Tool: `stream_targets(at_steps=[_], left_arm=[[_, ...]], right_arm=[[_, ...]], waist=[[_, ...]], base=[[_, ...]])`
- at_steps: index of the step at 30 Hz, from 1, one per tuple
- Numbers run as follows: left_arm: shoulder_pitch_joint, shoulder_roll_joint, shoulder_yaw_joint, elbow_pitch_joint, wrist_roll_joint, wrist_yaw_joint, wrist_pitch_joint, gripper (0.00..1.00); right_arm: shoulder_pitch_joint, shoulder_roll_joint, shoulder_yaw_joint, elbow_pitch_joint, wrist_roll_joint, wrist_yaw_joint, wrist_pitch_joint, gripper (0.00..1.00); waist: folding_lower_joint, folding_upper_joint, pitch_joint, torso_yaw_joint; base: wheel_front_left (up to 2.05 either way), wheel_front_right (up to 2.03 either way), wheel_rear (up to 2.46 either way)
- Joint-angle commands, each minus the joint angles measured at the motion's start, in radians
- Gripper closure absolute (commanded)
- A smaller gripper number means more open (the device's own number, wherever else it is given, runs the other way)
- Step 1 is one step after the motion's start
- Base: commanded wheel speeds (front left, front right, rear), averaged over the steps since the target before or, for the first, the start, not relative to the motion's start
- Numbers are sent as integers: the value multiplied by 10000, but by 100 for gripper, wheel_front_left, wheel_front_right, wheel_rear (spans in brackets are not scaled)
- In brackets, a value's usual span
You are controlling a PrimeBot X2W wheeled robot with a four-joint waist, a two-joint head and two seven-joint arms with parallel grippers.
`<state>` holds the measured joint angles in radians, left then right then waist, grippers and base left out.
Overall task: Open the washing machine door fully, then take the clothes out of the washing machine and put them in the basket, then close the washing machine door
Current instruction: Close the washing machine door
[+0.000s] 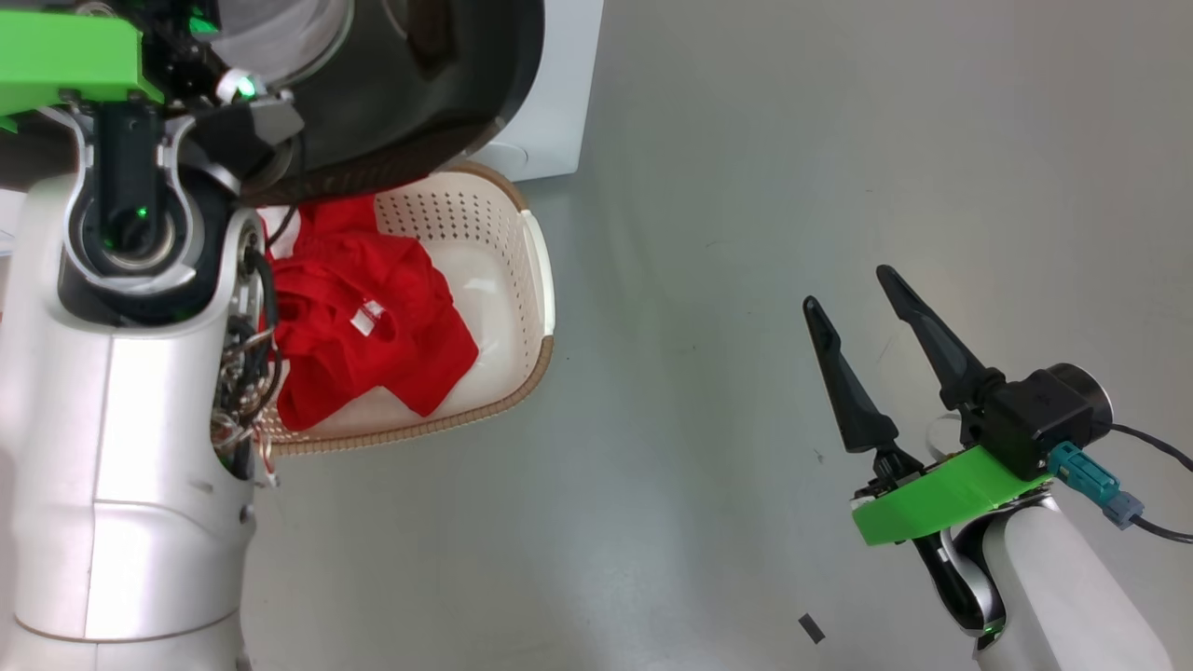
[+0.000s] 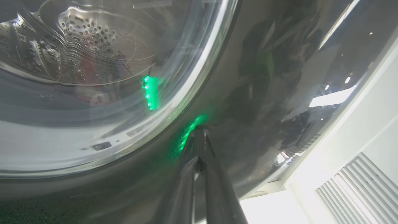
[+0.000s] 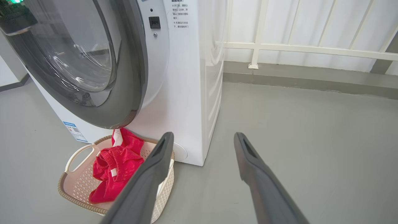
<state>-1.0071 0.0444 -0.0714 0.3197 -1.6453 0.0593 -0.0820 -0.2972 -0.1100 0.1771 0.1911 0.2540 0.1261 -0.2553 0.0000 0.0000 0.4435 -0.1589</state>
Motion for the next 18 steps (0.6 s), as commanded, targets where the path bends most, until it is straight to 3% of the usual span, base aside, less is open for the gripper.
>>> stream_targets(at_steps=[1, 3, 4, 5, 6, 18], left_arm=[[-187, 279, 100, -211, 26, -200, 75, 100], [-23, 281, 96, -161, 3, -244, 118, 100], [93, 291, 115, -149, -8, -245, 119, 82], [227, 317, 119, -168, 14, -242, 110, 53], [380, 333, 134, -217, 37, -252, 76, 0], [2691, 1118, -612, -1681, 1673, -366, -383, 0]], right_arm=[[-149, -42, 187, -224, 174, 46, -65, 0], [-125, -26, 151, -210, 164, 46, -65, 0], [-113, -17, 140, -195, 161, 46, -65, 0], [-99, -9, 130, -182, 158, 46, -65, 0], [-83, -1, 114, -170, 155, 46, -65, 0], [304, 118, -94, -139, 126, 46, -65, 0]], waist=[[0, 0, -63, 13], [0, 0, -161, 46], [0, 0, -227, 59], [0, 0, -297, 67], [0, 0, -372, 77], [0, 0, -1375, 335]], base=[[0, 0, 0], [0, 0, 0], [0, 0, 0], [0, 0, 0], [0, 0, 0], [0, 0, 0]])
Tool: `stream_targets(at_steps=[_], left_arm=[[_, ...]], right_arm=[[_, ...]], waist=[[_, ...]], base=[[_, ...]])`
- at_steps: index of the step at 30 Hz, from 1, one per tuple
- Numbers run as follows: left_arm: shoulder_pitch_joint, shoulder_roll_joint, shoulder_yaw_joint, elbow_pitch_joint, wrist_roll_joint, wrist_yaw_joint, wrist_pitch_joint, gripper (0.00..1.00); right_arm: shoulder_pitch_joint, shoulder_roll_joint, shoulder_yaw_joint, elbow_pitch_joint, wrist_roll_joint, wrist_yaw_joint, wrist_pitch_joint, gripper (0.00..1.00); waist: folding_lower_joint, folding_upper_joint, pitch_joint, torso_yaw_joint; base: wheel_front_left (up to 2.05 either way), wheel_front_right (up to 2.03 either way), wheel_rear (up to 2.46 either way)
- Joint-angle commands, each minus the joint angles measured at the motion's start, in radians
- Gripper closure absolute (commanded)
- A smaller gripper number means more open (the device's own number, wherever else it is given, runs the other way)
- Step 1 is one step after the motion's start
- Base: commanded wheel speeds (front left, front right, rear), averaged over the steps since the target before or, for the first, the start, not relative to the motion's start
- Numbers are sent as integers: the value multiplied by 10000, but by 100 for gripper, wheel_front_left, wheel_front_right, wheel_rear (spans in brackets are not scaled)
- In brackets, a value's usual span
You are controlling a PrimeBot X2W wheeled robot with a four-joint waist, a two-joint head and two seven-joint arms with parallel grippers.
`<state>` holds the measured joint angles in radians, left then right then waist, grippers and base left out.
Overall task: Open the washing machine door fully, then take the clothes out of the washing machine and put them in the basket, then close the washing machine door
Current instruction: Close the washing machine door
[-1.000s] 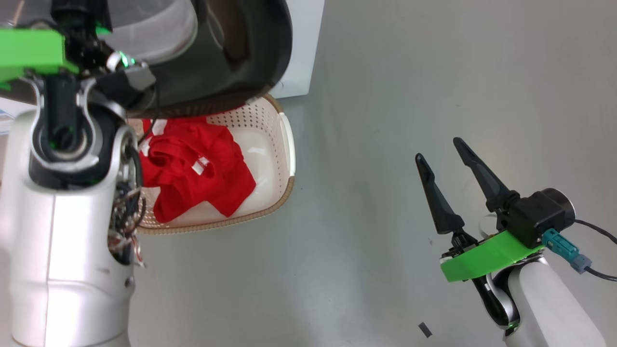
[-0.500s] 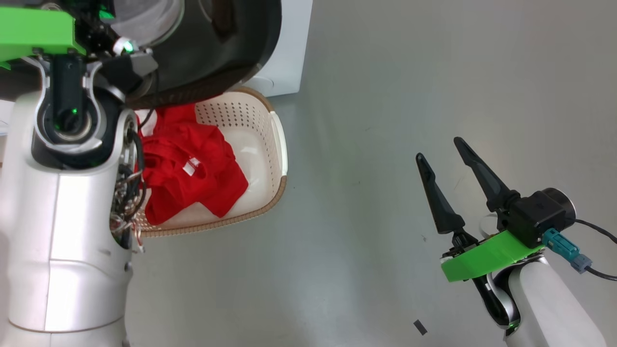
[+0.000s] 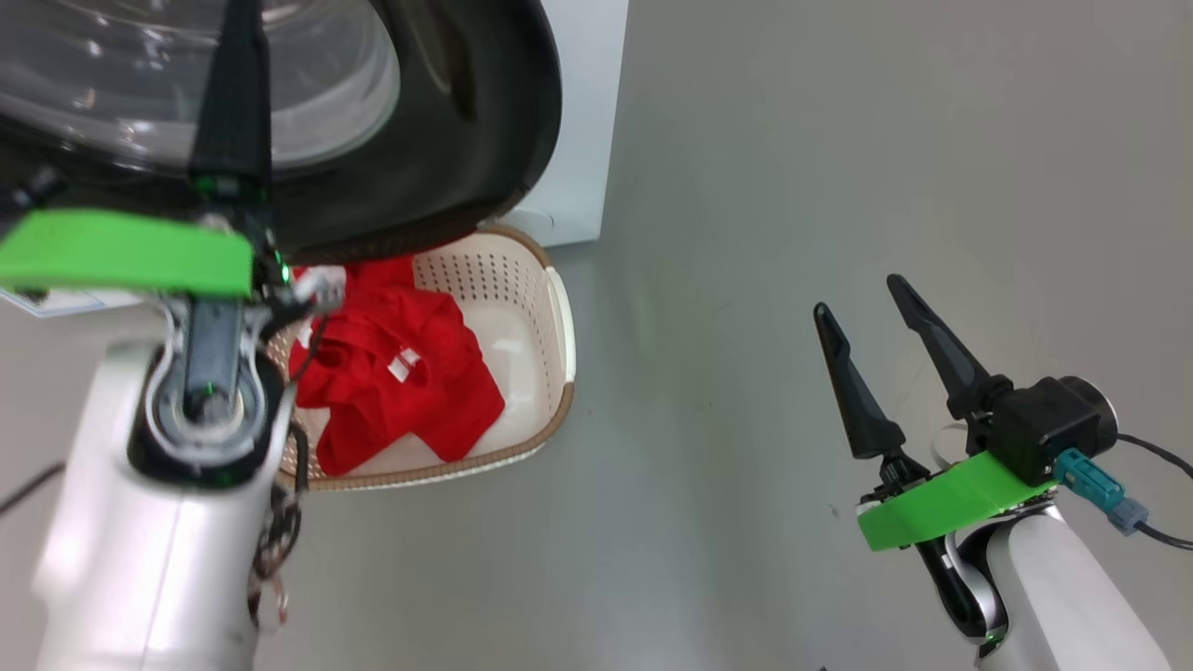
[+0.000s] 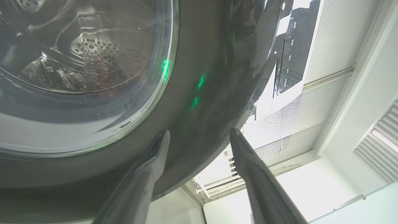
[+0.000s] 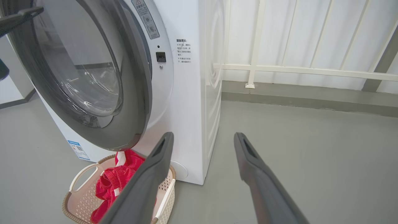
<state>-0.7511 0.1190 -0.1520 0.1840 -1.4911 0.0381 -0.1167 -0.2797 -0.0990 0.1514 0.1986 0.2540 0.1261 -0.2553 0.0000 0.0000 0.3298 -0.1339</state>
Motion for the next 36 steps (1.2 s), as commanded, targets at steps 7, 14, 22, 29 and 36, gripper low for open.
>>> stream_targets(at_steps=[7, 14, 22, 29, 36], left_arm=[[1694, 1286, -373, -1024, 1927, -423, -696, 0], [3080, 1959, -847, -1127, 4406, -143, -1319, 0], [4283, 2121, -614, -1088, 6441, 80, -1442, 0], [5568, 1789, 105, -1415, 8726, 201, -1448, 0], [6865, 1350, 682, -1501, 10414, 237, -1449, 0]], right_arm=[[413, 48, 115, -210, 128, 46, -65, 0], [846, -26, 8, -165, 93, 46, -65, 0], [1201, 1, -113, -239, 41, 46, -65, 0], [1596, -5, -199, -327, -59, 46, -65, 0], [1961, 61, -331, -449, -152, 46, -65, 0]], waist=[[0, 0, -988, 181], [0, 0, -1781, 274], [0, 0, -2314, 328], [0, 0, -2836, 405], [0, 0, -3169, 456]], base=[[0, 0, 0], [0, 0, 0], [0, 0, 0], [0, 0, 0], [0, 0, 0]])
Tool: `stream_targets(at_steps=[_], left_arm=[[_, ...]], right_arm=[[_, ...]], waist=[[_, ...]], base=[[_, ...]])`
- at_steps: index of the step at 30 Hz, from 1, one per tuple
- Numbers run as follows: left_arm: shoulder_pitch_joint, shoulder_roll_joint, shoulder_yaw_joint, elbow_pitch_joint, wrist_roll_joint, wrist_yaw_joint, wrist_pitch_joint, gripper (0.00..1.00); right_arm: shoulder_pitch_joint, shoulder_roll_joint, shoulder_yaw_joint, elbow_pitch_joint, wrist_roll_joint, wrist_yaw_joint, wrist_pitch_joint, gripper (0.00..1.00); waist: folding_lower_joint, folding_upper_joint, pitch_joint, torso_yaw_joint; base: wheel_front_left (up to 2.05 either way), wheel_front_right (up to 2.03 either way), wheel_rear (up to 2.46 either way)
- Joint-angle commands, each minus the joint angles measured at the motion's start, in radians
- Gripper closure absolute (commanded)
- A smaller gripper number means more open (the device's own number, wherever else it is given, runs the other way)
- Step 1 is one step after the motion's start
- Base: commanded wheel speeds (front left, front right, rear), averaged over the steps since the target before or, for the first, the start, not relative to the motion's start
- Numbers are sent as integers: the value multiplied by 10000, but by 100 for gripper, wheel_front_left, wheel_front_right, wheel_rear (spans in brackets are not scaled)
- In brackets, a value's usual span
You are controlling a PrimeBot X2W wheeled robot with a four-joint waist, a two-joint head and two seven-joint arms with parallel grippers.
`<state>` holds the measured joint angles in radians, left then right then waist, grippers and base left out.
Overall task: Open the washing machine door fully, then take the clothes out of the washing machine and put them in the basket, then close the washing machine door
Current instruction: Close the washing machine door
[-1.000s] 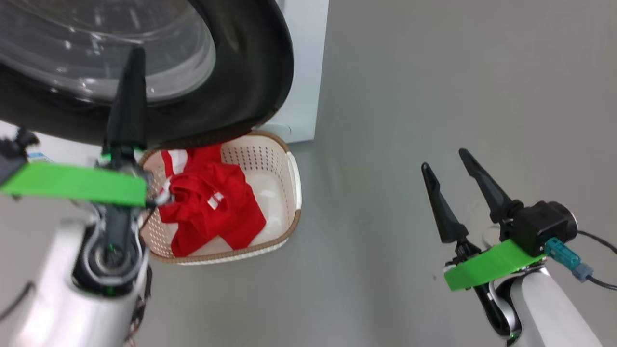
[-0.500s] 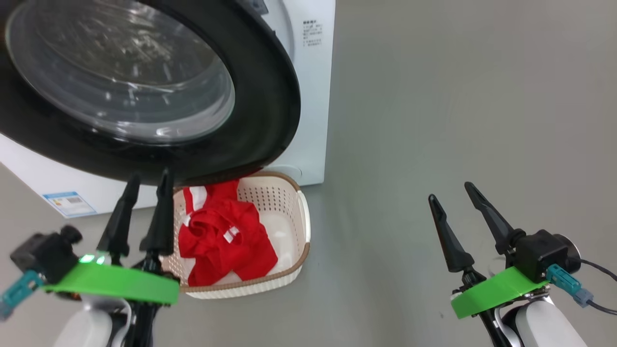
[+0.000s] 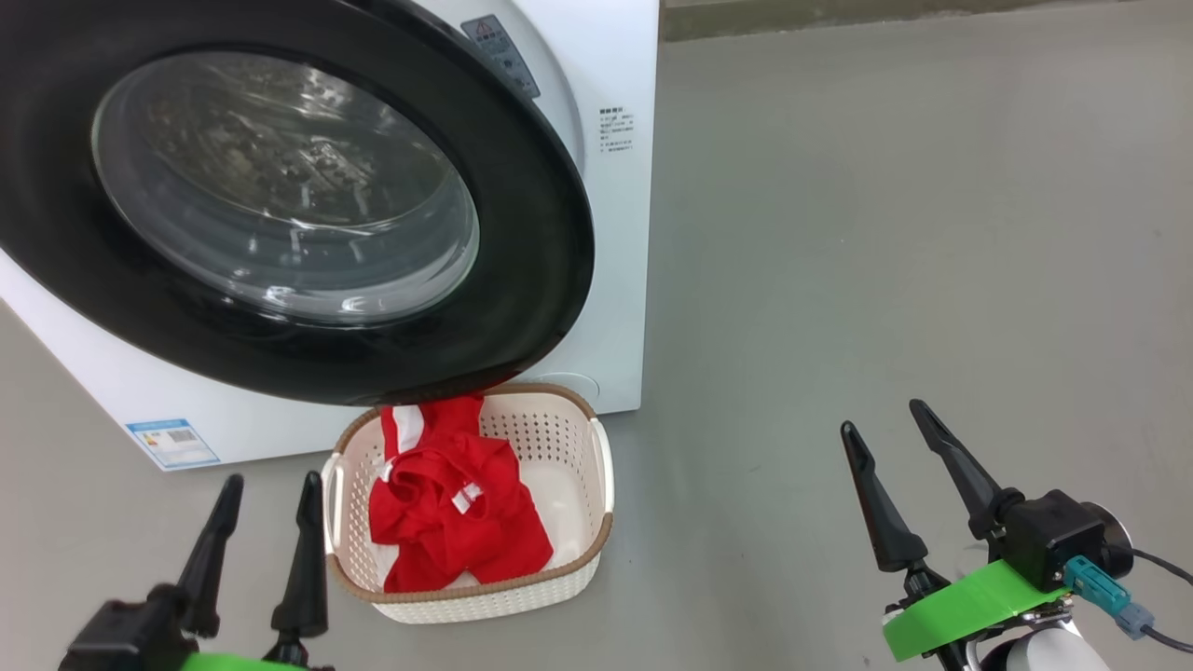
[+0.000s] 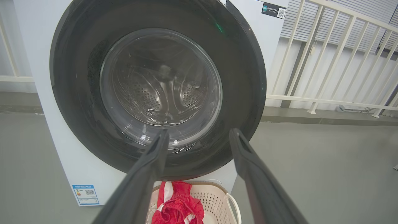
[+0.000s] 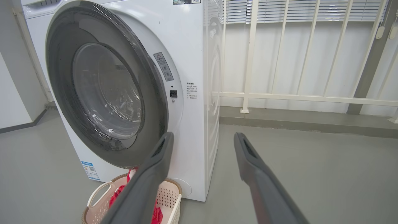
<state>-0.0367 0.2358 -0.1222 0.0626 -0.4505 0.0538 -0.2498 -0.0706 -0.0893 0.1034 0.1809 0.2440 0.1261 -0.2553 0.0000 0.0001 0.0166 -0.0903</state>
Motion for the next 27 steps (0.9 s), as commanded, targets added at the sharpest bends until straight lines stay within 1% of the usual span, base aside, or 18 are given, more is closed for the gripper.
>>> stream_targets(at_steps=[1, 8, 14, 27], left_arm=[[-152, 117, 463, -317, 193, 78, -119, 0], [419, -393, 916, -361, 976, -203, -119, 0], [532, -738, 1275, -292, 1308, -442, -119, 0], [533, -1184, 1818, -77, 1810, -922, -120, 0]], right_arm=[[-115, -28, 128, -292, -60, 46, -65, 0], [33, 27, -27, -375, -111, 46, -65, 0], [103, 67, -77, -342, -116, 46, -65, 0], [63, 82, 46, -207, -125, 46, -65, 0]], waist=[[0, -1, -59, 26], [0, -1, -176, 126], [0, -1, -234, 134], [0, -1, -345, -12]], base=[[0, 0, 0], [0, 0, 0], [0, 0, 0], [0, 0, 0]])
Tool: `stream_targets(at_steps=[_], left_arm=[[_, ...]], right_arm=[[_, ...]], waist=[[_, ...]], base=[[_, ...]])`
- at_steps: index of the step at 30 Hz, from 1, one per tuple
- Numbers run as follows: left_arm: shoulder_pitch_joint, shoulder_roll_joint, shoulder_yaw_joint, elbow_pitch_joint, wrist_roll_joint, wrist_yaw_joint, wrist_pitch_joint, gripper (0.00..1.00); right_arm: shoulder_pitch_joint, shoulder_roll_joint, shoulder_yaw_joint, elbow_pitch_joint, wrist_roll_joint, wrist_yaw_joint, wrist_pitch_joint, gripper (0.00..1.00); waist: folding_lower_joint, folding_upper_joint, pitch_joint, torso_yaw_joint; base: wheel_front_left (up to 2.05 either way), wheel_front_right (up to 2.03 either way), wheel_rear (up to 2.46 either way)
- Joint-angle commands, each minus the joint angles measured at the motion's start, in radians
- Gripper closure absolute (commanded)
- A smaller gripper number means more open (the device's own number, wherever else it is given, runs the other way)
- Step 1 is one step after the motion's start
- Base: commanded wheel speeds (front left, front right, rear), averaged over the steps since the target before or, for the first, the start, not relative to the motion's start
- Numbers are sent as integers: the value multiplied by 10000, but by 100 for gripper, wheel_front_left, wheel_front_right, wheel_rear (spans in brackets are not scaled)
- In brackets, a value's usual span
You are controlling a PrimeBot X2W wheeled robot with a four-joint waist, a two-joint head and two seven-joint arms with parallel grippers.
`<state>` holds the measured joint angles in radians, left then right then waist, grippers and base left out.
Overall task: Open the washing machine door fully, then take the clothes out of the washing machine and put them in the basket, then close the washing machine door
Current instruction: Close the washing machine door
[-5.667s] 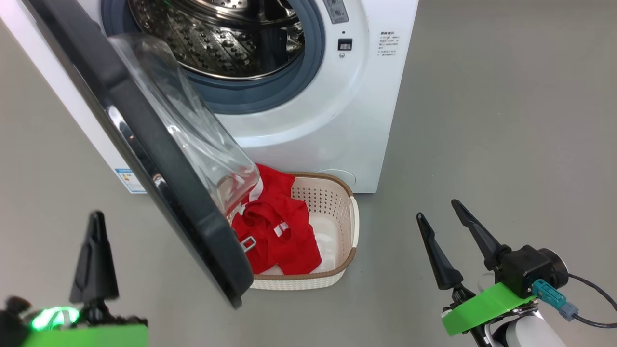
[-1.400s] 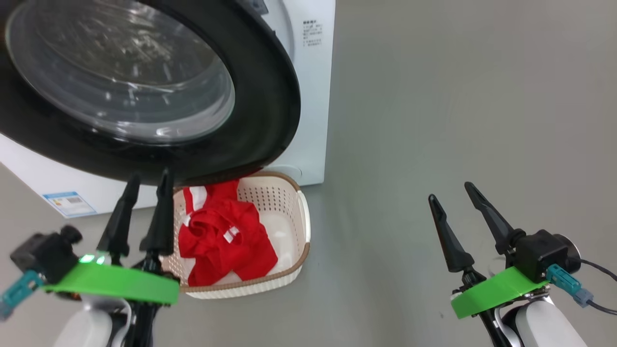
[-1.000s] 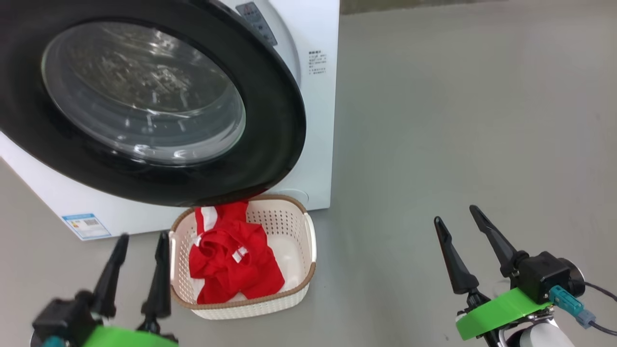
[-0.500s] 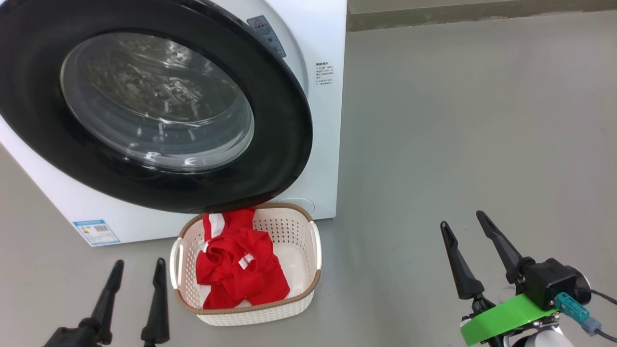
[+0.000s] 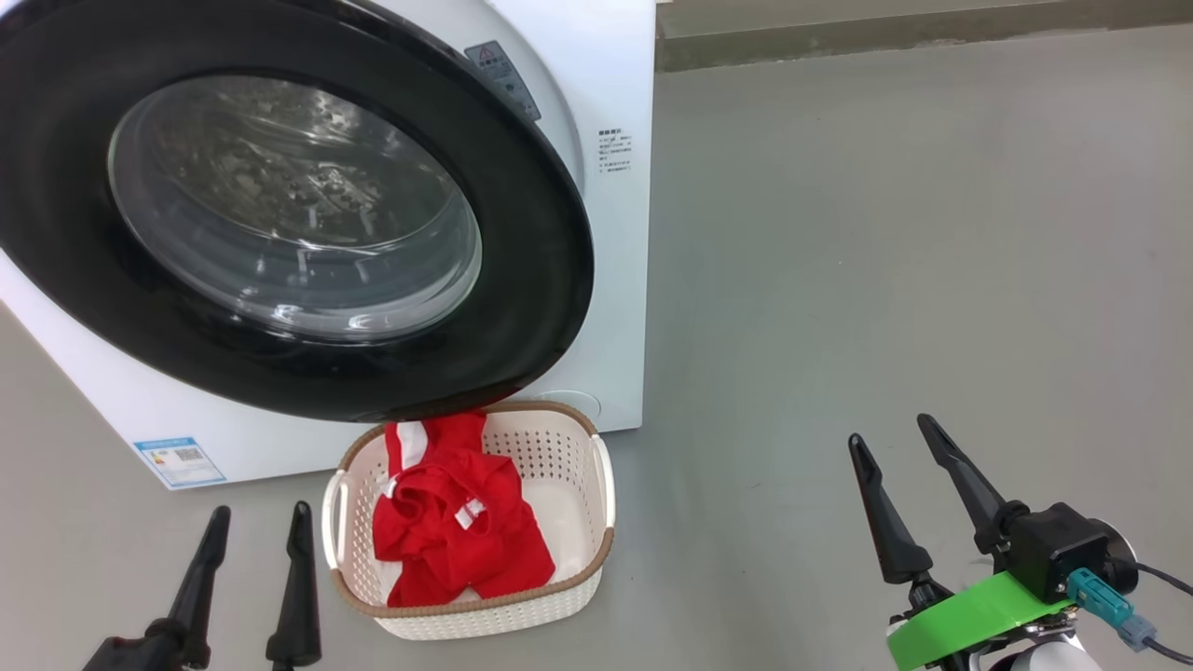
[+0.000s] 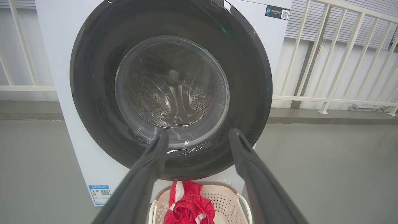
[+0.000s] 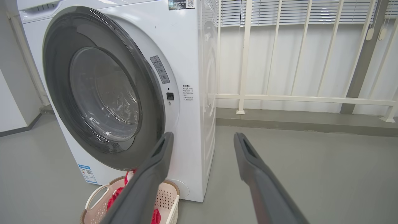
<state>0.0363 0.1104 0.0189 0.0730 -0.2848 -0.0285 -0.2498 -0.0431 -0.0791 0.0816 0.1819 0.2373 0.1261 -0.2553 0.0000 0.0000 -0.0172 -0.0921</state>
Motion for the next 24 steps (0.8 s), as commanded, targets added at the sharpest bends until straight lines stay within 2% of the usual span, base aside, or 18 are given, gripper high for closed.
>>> stream_targets(at_steps=[1, 4, 5, 6, 7, 15, 24], left_arm=[[-200, 44, 420, -171, 193, -130, -120, 0], [-218, -4, 438, -178, 280, -178, -120, 0], [-252, -54, 434, -234, 385, -205, -120, 0], [-267, -82, 420, -262, 426, -224, -120, 0], [-283, -114, 411, -292, 457, -234, -120, 0], [-375, -350, 333, -540, 493, -300, -120, 0], [-774, -517, 30, -487, 471, -316, -120, 0]], right_arm=[[-227, -11, 291, -213, -59, 46, -65, 0], [-284, -9, 344, -181, -111, 46, -65, 0], [-381, -65, 484, -85, -194, 46, -65, 67], [-450, -88, 568, 2, -203, 46, -65, 93], [-531, -101, 660, 120, -159, 46, -65, 100], [-2086, -291, 1575, 1268, 170, 46, -65, 100], [-5151, -768, 3153, 3275, 1265, 46, -65, 100]], waist=[[0, 0, 0, 23], [0, 0, 30, 90], [0, 0, 94, 214], [0, 0, 125, 287], [0, 0, 157, 373], [0, 0, 583, 1273], [0, 0, 1458, 2248]], base=[[0, 0, 0], [0, 0, 0], [0, 0, 0], [0, 0, 0], [0, 0, 0], [0, 0, 0], [0, 0, 0]])
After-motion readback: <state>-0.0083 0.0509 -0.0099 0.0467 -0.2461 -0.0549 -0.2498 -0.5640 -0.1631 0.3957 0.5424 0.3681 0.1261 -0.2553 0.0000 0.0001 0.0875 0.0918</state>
